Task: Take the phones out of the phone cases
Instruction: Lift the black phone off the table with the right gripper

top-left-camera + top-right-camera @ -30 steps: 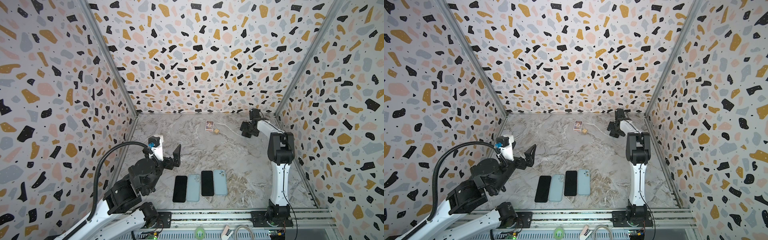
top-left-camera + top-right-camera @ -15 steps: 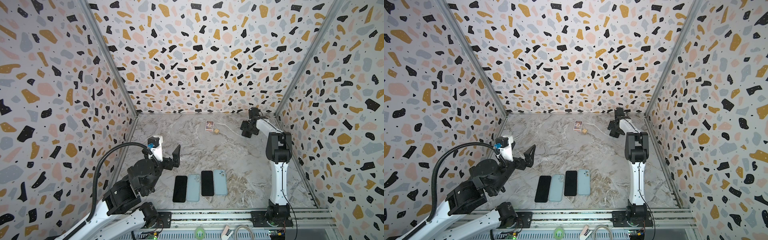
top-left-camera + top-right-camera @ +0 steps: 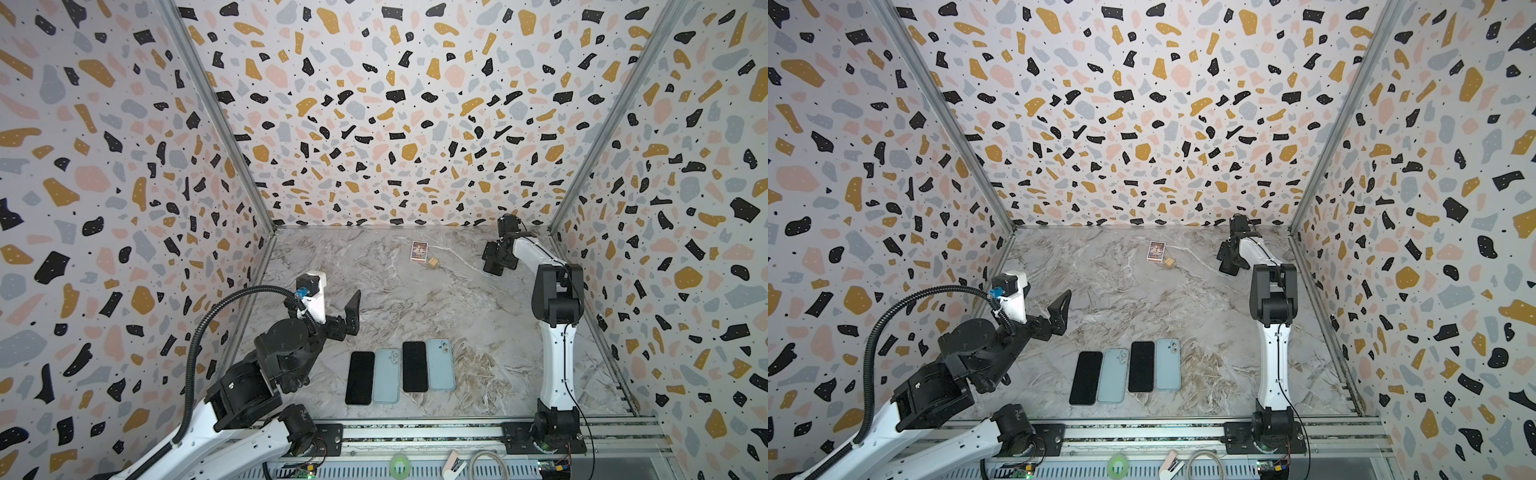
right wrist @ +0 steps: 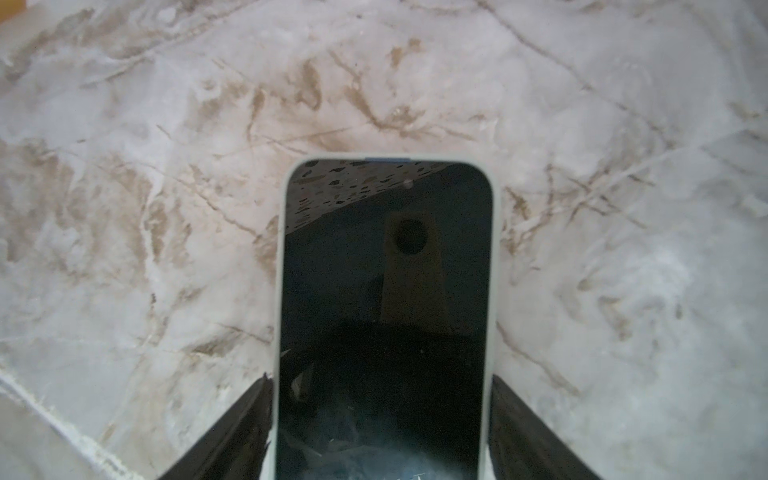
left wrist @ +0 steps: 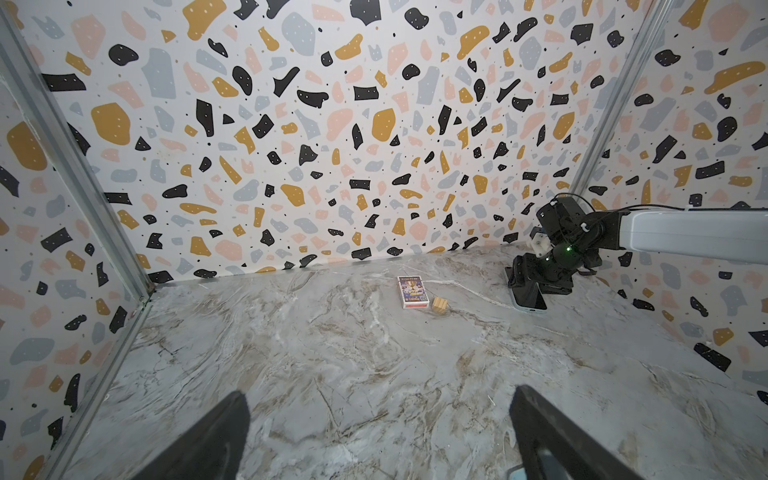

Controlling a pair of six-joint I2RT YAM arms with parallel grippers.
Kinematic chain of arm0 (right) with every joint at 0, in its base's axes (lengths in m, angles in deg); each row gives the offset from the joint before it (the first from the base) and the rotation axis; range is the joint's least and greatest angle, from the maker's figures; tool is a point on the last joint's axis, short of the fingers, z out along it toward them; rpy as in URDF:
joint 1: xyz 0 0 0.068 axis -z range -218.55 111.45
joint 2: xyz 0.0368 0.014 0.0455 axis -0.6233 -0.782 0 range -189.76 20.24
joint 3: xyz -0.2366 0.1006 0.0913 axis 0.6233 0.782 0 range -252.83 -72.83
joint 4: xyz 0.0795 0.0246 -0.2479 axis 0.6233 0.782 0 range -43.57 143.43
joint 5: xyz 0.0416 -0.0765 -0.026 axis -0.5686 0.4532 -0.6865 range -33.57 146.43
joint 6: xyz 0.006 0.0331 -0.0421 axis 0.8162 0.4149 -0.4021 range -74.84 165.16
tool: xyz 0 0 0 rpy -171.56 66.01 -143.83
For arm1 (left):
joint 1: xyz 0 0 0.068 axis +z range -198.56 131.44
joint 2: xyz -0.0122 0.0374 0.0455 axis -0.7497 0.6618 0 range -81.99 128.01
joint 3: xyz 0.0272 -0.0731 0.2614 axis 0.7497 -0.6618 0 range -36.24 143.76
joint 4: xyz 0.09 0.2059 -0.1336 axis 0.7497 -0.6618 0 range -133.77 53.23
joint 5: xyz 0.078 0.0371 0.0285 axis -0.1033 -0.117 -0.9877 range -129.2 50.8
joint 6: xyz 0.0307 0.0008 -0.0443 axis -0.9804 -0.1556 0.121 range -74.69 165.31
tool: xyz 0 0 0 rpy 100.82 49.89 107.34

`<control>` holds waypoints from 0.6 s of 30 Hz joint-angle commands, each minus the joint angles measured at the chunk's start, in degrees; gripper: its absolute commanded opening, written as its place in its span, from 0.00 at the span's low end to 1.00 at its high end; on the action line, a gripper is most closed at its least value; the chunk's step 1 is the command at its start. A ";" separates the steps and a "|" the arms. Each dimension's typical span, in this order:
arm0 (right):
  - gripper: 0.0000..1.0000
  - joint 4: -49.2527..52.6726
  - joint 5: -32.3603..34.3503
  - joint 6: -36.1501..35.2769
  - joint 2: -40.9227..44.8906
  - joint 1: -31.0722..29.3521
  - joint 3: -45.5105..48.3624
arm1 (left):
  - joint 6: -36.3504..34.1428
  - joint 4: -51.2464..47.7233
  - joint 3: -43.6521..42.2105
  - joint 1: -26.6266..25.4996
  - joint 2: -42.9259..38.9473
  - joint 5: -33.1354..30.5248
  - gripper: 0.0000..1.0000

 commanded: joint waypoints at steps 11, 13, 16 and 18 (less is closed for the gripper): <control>0.80 10.13 6.84 -4.57 -3.01 -1.15 -5.87 | -0.58 2.50 -1.20 -0.30 -0.64 0.53 1.00; 0.82 10.32 6.93 -4.50 -3.20 -1.07 -5.66 | -0.50 2.53 -1.34 -0.24 -0.82 0.65 1.00; 0.83 9.69 6.94 -4.14 -2.80 -1.06 -4.52 | -0.61 2.37 -1.47 -0.30 -1.17 0.72 1.00; 0.84 8.86 6.40 -3.70 -2.26 -0.84 -3.58 | -0.68 2.10 -1.37 -0.28 -1.43 0.69 1.00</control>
